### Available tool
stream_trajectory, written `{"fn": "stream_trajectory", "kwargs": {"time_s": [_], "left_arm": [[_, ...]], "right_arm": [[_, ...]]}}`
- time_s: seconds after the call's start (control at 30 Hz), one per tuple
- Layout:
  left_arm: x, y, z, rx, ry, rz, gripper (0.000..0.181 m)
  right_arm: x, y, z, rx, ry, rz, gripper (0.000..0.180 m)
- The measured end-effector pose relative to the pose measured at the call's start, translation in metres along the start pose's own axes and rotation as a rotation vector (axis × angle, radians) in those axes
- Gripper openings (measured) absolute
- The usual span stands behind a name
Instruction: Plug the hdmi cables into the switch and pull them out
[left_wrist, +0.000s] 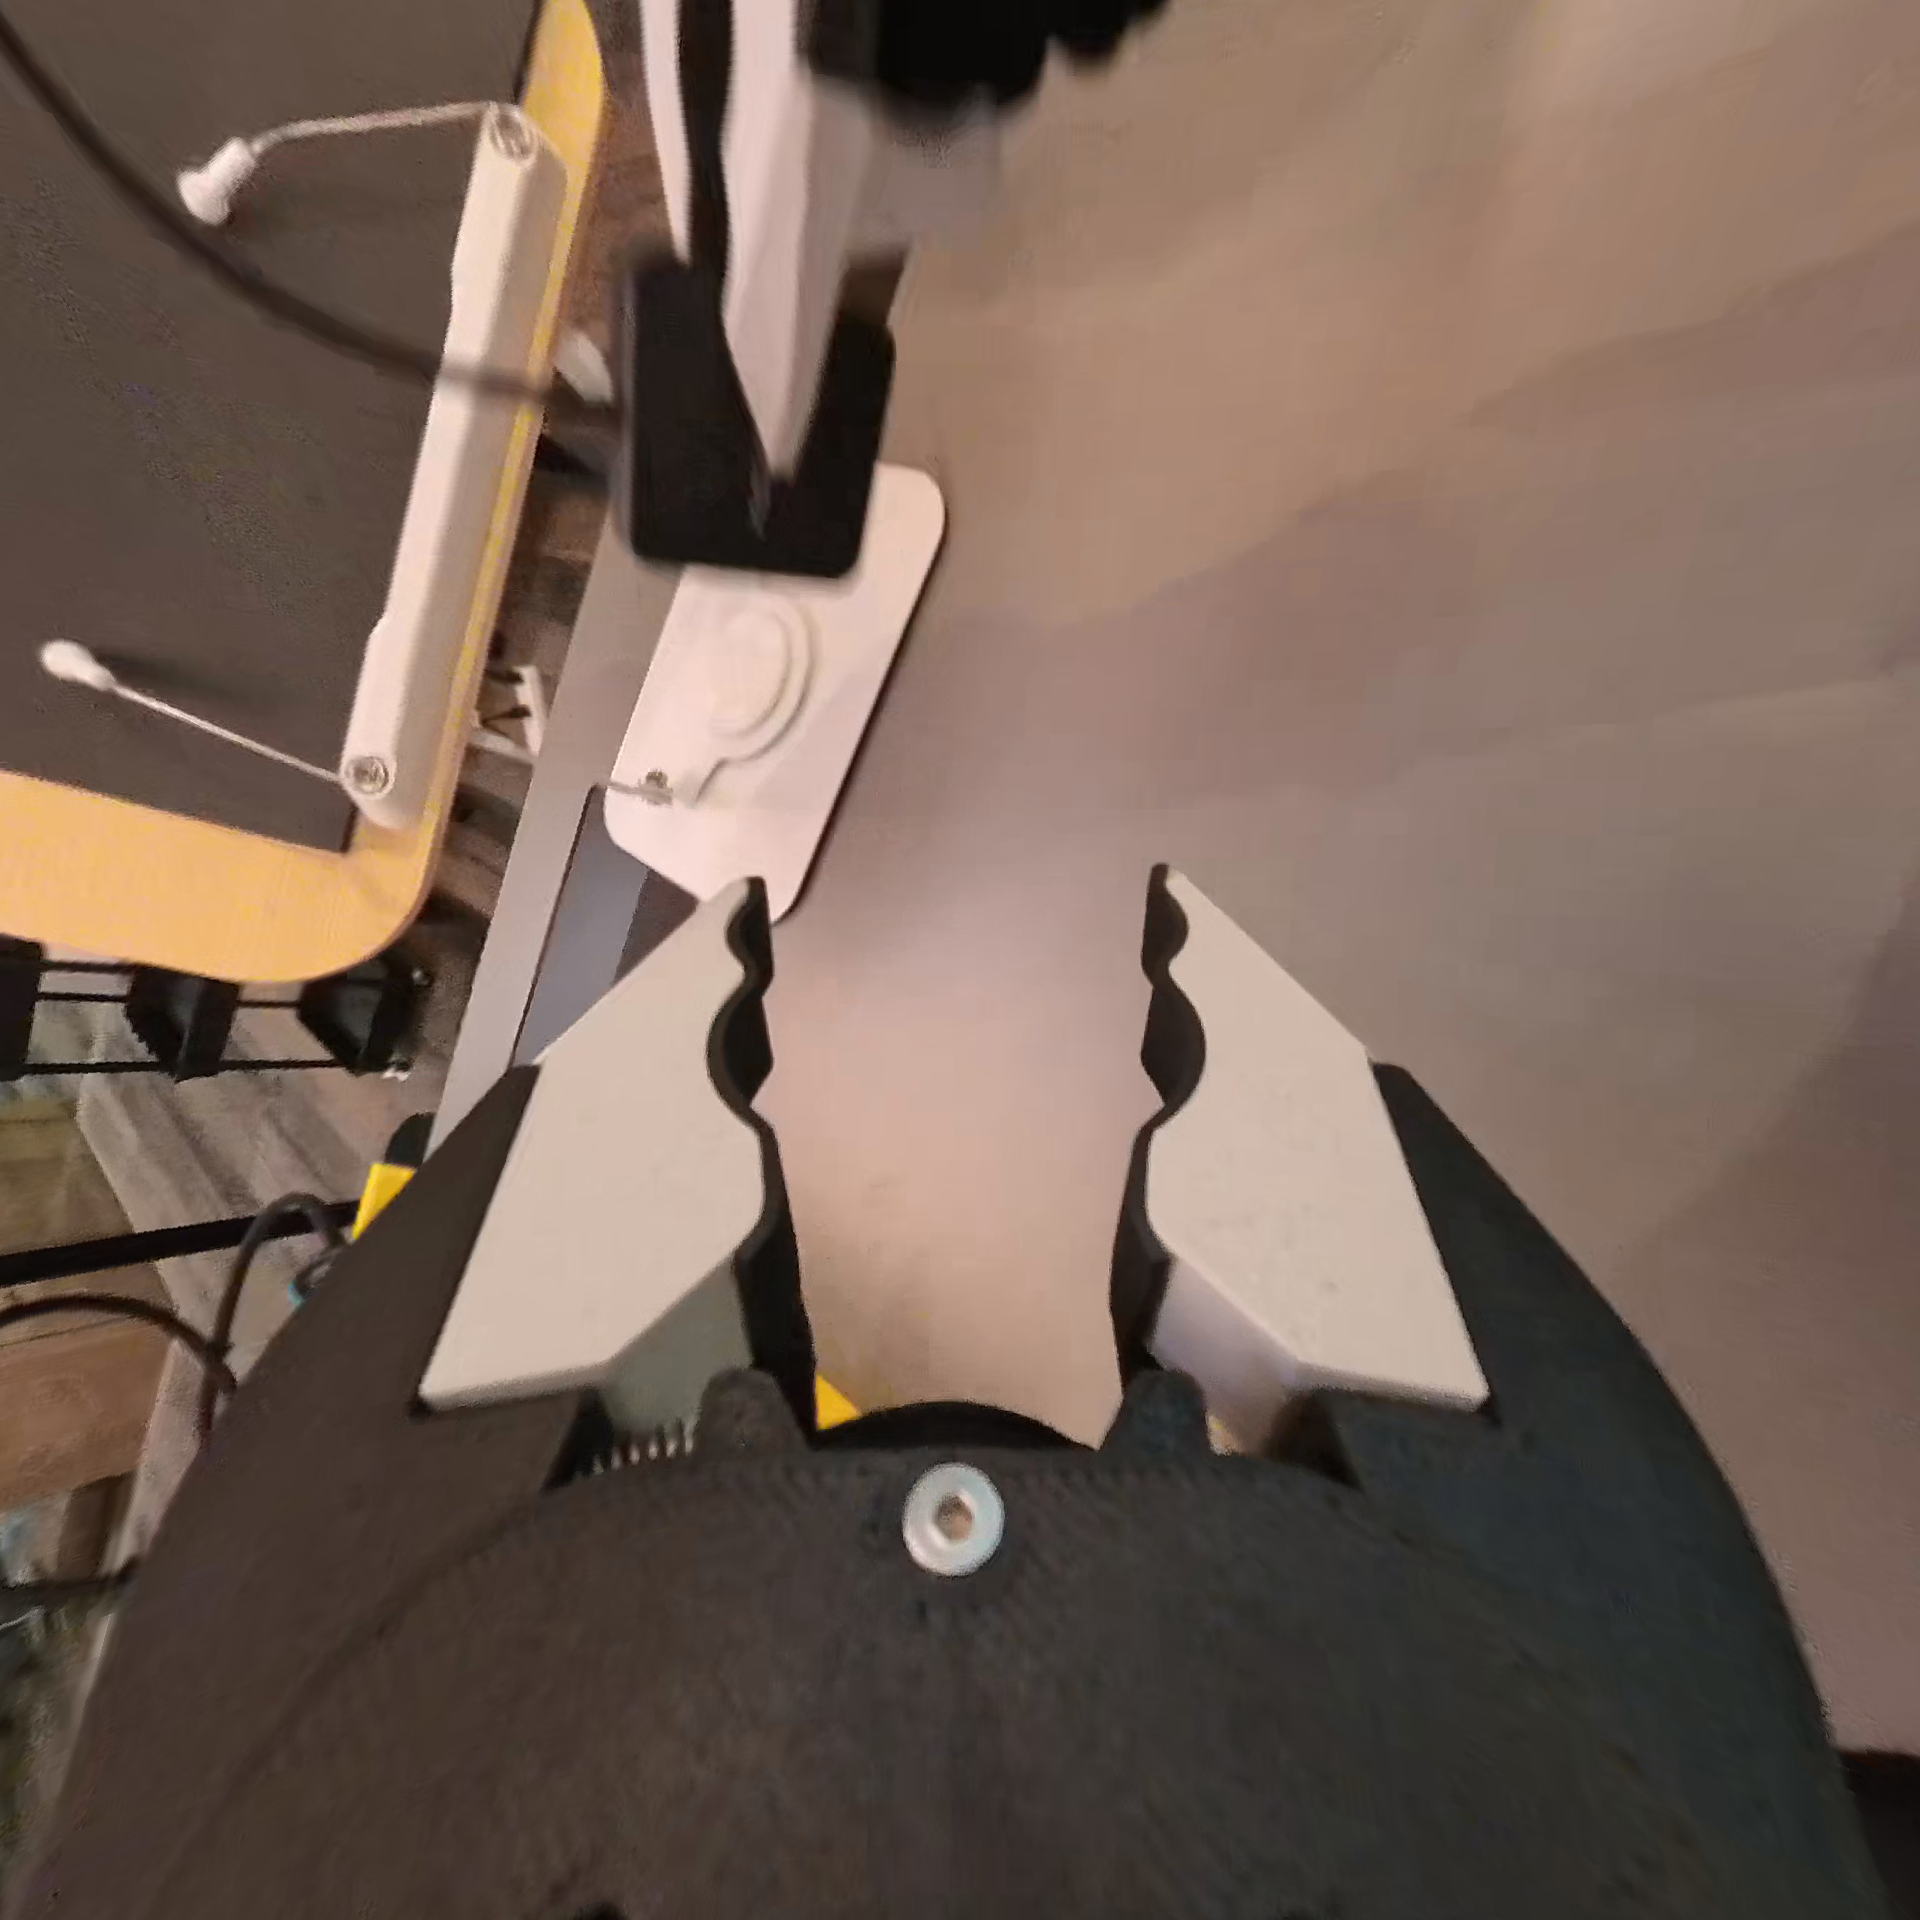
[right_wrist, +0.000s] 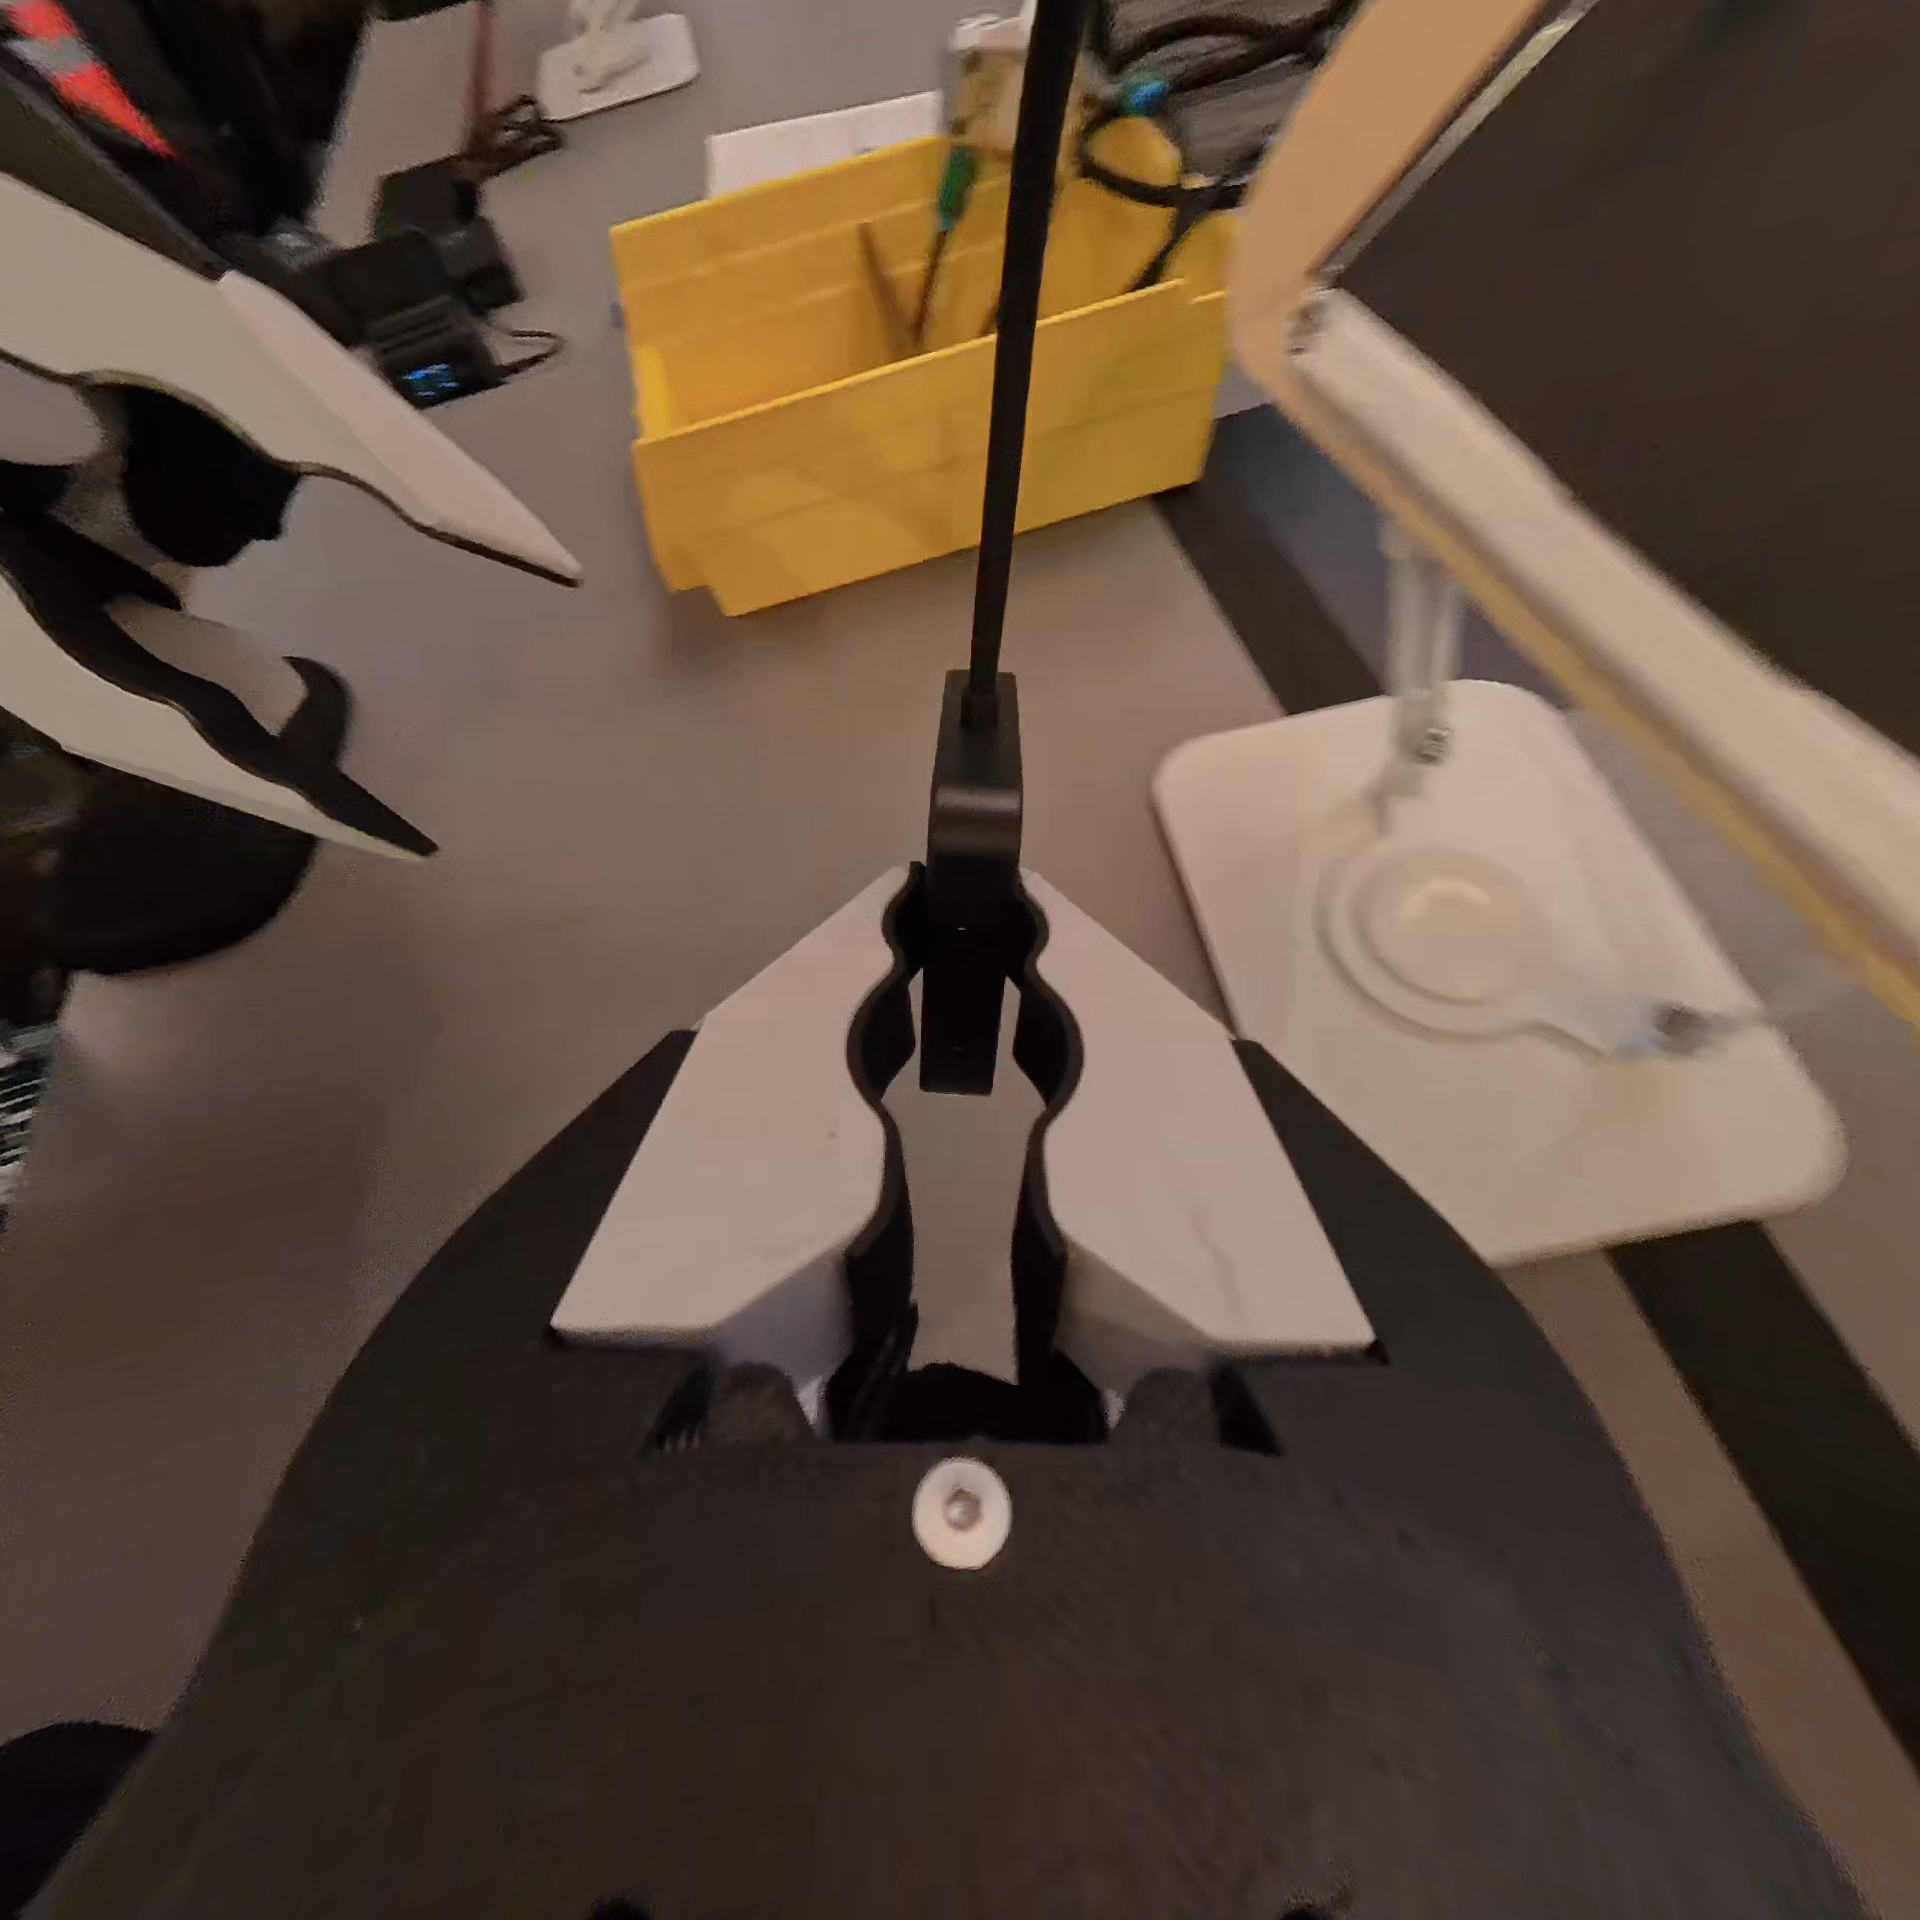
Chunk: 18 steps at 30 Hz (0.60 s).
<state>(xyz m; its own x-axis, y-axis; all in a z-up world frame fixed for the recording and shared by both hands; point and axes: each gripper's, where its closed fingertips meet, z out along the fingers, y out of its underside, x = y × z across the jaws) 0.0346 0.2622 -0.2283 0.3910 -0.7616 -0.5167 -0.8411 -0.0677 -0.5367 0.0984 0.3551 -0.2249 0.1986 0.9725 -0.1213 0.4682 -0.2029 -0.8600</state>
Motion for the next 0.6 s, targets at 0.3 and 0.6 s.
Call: {"fn": "stream_trajectory", "kwargs": {"time_s": [0.3, 0.6], "left_arm": [[0.004, 0.064, -0.010, -0.074, -0.003, -0.085, 0.069], [0.008, 0.111, -0.011, -0.133, -0.004, -0.141, 0.069]], "right_arm": [[0.109, 0.015, -0.157, -0.078, 0.469, 0.021, 0.011], [0.225, 0.136, -0.279, -0.768, 0.650, -0.051, 0.011]]}}
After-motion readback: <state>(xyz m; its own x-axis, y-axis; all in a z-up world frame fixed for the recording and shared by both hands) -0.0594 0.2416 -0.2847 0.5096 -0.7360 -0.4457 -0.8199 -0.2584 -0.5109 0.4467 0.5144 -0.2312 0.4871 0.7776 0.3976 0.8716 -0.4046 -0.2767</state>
